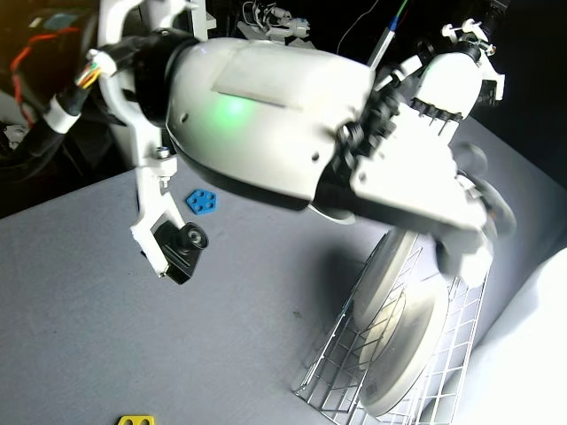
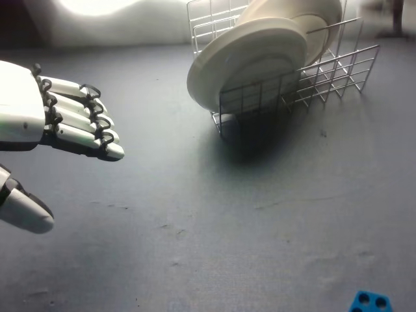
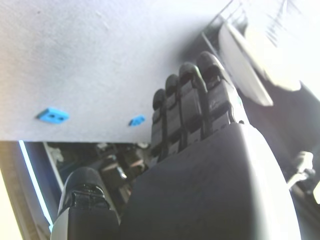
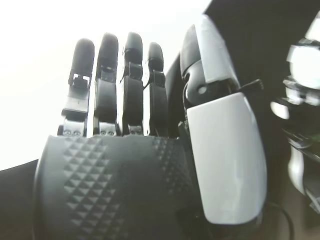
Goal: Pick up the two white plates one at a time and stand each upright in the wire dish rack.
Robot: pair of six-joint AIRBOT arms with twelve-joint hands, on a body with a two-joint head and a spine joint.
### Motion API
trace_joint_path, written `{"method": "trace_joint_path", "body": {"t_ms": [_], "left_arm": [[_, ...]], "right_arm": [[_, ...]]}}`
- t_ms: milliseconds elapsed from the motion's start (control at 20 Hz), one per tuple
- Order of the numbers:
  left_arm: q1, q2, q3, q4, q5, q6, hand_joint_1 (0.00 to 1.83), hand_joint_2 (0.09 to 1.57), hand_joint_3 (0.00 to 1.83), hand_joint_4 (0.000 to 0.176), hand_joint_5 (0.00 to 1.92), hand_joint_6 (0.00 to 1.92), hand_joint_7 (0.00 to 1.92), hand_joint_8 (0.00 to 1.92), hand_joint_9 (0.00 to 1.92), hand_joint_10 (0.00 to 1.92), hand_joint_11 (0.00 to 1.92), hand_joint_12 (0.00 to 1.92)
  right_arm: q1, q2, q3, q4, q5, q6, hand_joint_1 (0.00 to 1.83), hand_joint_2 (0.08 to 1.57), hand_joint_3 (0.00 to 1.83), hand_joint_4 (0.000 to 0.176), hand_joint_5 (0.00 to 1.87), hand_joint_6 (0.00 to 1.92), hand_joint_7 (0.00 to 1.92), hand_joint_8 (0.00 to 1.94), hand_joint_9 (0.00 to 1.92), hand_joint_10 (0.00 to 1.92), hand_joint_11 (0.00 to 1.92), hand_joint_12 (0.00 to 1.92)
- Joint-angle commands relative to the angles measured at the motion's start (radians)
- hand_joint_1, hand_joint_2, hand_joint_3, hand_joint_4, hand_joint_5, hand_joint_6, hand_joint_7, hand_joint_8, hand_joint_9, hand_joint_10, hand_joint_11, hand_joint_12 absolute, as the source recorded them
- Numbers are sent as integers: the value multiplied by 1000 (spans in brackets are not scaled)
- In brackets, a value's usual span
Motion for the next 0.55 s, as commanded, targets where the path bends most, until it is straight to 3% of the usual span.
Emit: {"method": "trace_joint_path", "body": {"t_ms": [0, 50, 100, 150, 250, 300, 350, 400, 450, 500], "left_arm": [[-10, 8, -1, -62, -19, 11, 0, 1073, 2, 0, 293, 0, 338, 1, 311, 3, 12, 600], [-7, 9, -4, -61, -24, 12, 0, 1102, 5, 0, 406, 8, 502, 15, 466, 22, 82, 650], [-7, 10, -8, -59, -27, 14, 0, 1119, 2, 0, 457, 1, 581, 5, 538, 15, 68, 711], [-7, 13, -17, -54, -32, 19, 0, 1147, 2, 0, 584, 9, 749, 15, 705, 44, 176, 732], [-12, 23, -43, -30, -45, 40, 81, 1180, 0, 0, 783, 36, 964, 29, 870, 59, 321, 811], [-13, 27, -51, -27, -50, 41, 197, 1198, 4, 0, 746, 575, 1015, 356, 756, 797, 447, 1109], [-15, 31, -58, -27, -53, 41, 429, 1208, 3, 0, 579, 1237, 751, 1378, 645, 1636, 500, 1670], [-15, 33, -61, -27, -58, 41, 603, 1234, 5, 0, 518, 1664, 627, 1812, 607, 1864, 495, 1871], [-15, 34, -62, -27, -60, 41, 838, 1251, 4, 0, 688, 1848, 731, 1899, 693, 1910, 627, 1911], [-15, 34, -62, -27, -60, 41, 998, 1152, 0, 0, 1041, 1812, 1061, 1917, 1005, 1919, 908, 1919]], "right_arm": [[4, 16, 9, -50, 126, 53, 1211, 1100, 0, 0, 335, 852, 395, 844, 256, 1156, 60, 1703], [-8, 23, 19, -168, 140, 153, 1171, 1109, 0, 0, 257, 1313, 247, 1332, 183, 1535, 122, 1877], [-9, 26, 26, -228, 145, 215, 1176, 1082, 0, 0, 283, 1504, 238, 1595, 206, 1736, 213, 1912], [-8, 29, 37, -285, 156, 269, 1218, 1061, 0, 0, 323, 1687, 242, 1855, 279, 1884, 349, 1919], [-7, 30, 67, -464, 206, 436, 1265, 1053, 0, 0, 275, 1902, 310, 1938, 440, 1920, 543, 1921], [-8, 30, 77, -536, 236, 486, 1312, 1053, 0, 0, 379, 1908, 433, 1940, 580, 1921, 650, 1921], [-12, 30, 79, -614, 272, 513, 1141, 1184, 67, 0, 638, 1552, 634, 1941, 746, 1921, 772, 1921], [-16, 30, 79, -675, 307, 537, 1116, 1201, 80, 0, 716, 1451, 796, 1941, 899, 1921, 875, 1921], [-17, 30, 78, -734, 336, 587, 1178, 895, 710, 0, 773, 1502, 858, 1658, 1053, 1921, 1017, 1921], [-17, 30, 78, -790, 367, 635, 1142, 857, 725, 0, 842, 1415, 1120, 1883, 1320, 1921, 1341, 1921]]}}
